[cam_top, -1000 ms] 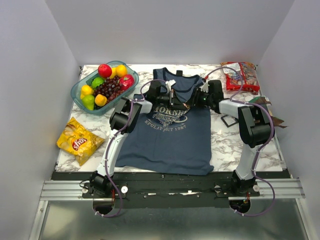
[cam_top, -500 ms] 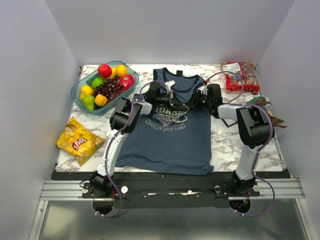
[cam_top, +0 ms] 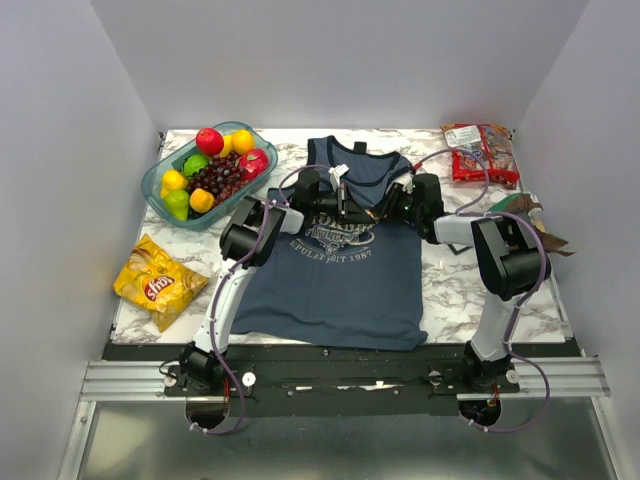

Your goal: Pin the brooch onto the clothing

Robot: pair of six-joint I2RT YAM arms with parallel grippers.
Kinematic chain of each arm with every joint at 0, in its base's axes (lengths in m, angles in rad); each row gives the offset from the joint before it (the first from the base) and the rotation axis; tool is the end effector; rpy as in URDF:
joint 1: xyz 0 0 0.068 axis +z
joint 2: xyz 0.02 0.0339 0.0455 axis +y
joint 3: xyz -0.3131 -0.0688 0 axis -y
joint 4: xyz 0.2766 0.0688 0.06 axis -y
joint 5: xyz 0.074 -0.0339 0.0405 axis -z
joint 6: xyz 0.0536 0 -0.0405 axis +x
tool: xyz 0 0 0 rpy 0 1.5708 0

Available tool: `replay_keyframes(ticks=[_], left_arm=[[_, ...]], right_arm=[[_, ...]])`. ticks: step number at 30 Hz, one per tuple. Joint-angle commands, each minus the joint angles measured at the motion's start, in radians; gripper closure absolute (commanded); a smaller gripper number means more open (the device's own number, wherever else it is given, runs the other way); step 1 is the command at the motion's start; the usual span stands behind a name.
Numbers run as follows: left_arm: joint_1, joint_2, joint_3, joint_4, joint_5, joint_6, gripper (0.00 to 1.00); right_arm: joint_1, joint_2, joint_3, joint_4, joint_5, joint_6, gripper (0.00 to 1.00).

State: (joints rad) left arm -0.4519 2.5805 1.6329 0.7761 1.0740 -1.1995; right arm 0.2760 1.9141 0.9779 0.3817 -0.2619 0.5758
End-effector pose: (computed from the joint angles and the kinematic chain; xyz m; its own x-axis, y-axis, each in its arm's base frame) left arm 0.5132 -0.3015 0.0735 -0.9758 -0.0200 -0.2177 0.2152 0.0878 -0.9726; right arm 0.4240 0.1345 0.1549 -0.6836 0.3530 -0.6388 -0.1226 0.8073 0.5773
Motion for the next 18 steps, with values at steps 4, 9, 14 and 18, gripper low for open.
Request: replay_keyframes(ticks=[4, 9, 14, 18], left_arm=[[-0.028, -0.043, -0.033, 0.16, 0.029, -0.08, 1.0], [-0.033, -0.046, -0.039, 0.189, 0.029, -0.104, 1.0], [-0.033, -0.059, -0.051, 0.193, 0.02, -0.107, 1.0], [-0.034, -0.06, -0.05, 0.196, 0.018, -0.107, 1.0]], right_arm=[[0.014, -0.046, -0.059, 0.094, 0.115, 0.032, 0.57], [0.023, -0.052, -0.073, 0.123, 0.15, 0.035, 0.57], [0.028, -0.056, -0.082, 0.137, 0.171, 0.041, 0.57], [0.032, -0.059, -0.085, 0.138, 0.184, 0.036, 0.57]])
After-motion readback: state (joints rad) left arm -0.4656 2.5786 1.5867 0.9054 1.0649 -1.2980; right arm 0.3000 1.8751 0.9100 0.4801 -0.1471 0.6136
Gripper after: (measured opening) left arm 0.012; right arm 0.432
